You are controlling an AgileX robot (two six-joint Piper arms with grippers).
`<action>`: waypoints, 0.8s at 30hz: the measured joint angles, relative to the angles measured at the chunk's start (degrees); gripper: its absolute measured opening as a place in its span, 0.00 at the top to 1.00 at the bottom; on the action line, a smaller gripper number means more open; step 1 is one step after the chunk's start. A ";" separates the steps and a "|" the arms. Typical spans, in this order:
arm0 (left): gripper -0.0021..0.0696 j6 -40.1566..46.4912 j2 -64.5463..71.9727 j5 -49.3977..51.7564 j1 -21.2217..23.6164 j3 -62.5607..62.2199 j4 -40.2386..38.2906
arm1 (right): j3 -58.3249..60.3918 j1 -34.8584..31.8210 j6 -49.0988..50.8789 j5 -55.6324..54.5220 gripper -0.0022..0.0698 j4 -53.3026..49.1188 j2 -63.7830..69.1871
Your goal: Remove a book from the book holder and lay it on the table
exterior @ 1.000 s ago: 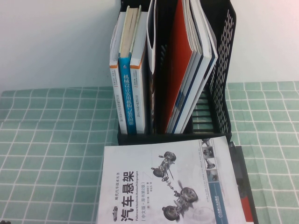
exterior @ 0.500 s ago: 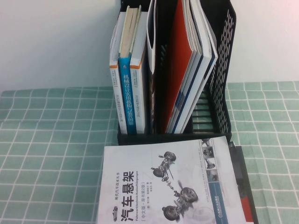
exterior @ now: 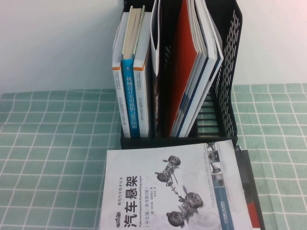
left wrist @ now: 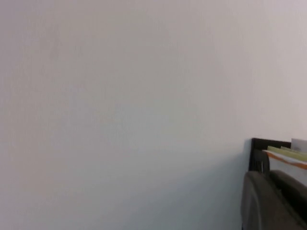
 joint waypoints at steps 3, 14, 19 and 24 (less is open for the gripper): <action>0.97 0.38 0.00 -1.72 0.00 0.00 -1.98 | 0.00 0.00 -2.73 -1.31 0.97 2.45 0.00; 0.97 -1.54 8.34 26.82 0.00 -21.53 -5.67 | -18.25 0.00 -3.75 20.53 0.97 -2.08 3.10; 0.97 -2.82 16.48 23.19 0.00 -25.45 -7.42 | -25.70 0.00 -3.75 25.15 0.97 -2.08 11.31; 0.97 -3.00 28.26 26.69 0.00 -32.95 -7.08 | -27.69 0.00 -3.75 25.37 0.97 3.95 20.00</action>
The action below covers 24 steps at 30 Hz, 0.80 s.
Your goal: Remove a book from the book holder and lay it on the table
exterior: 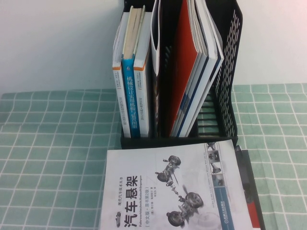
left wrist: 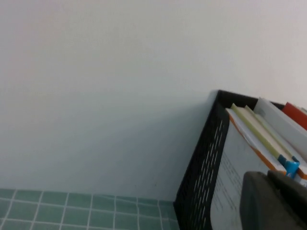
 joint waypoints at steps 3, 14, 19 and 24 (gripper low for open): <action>0.97 0.35 7.92 3.50 -1.49 -6.43 0.00 | -0.07 0.11 -0.60 -0.11 0.97 3.90 4.06; 0.97 6.52 33.47 -2.30 -23.48 -26.44 0.00 | -0.13 10.51 -4.62 -4.60 0.97 4.42 11.19; 0.97 6.30 43.08 -3.20 -35.42 -33.78 0.00 | -0.13 16.57 -4.77 -4.98 0.97 3.79 12.87; 0.97 5.87 53.91 -0.03 -40.23 -41.00 0.76 | -0.13 21.49 -4.87 -5.36 0.97 3.53 14.80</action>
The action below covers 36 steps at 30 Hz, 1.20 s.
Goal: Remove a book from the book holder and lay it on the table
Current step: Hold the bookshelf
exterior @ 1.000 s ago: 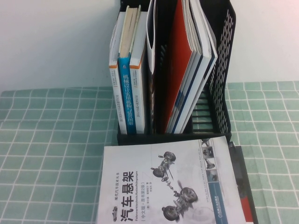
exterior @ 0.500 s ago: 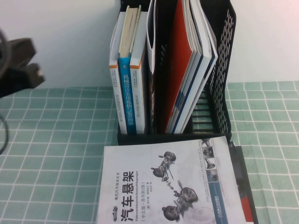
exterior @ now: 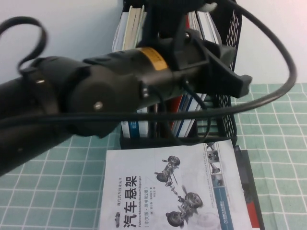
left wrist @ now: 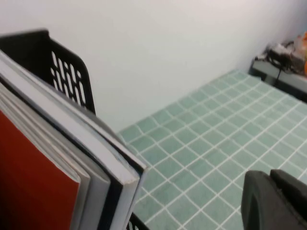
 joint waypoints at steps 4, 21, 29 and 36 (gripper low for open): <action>0.97 -0.61 6.99 4.02 -0.26 -5.47 0.47 | 0.00 4.22 0.93 -0.81 0.97 -0.13 2.16; 0.97 -6.07 12.81 11.29 2.53 -13.33 4.07 | 0.00 14.40 4.35 -17.98 0.97 -2.70 21.61; 0.97 -10.61 13.50 14.63 6.88 -13.50 6.00 | -0.08 14.40 15.65 -34.60 0.93 -15.48 31.75; 0.97 -12.24 13.90 18.21 8.24 -13.50 8.57 | -2.37 14.40 18.30 -47.97 0.65 -16.01 43.52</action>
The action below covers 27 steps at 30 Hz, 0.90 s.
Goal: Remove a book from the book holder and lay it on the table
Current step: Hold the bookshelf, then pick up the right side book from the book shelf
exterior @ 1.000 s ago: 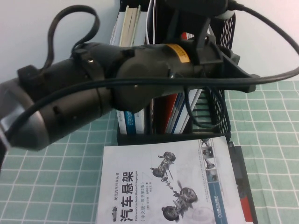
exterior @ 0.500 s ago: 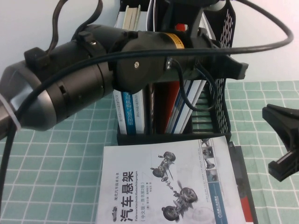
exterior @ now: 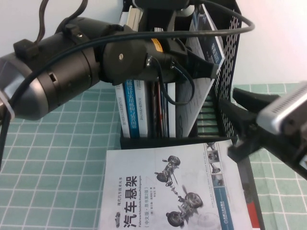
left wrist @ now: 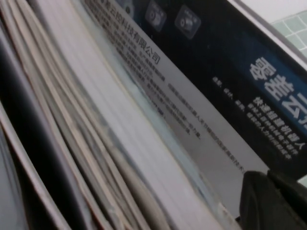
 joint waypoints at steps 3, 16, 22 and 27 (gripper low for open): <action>0.97 -0.10 0.00 1.10 0.00 0.00 0.12 | -3.92 0.00 3.24 -1.14 0.49 -0.70 5.25; 0.97 -1.81 0.07 2.63 0.00 -0.09 0.36 | -15.50 0.00 5.15 -7.87 0.53 9.29 21.66; 0.97 -1.88 0.07 2.99 0.00 -0.13 1.51 | -16.03 0.00 8.32 -11.33 0.66 1.25 22.64; 0.97 -2.69 0.07 3.16 0.00 -0.22 1.65 | -15.67 0.00 20.21 -10.65 0.46 -9.17 22.73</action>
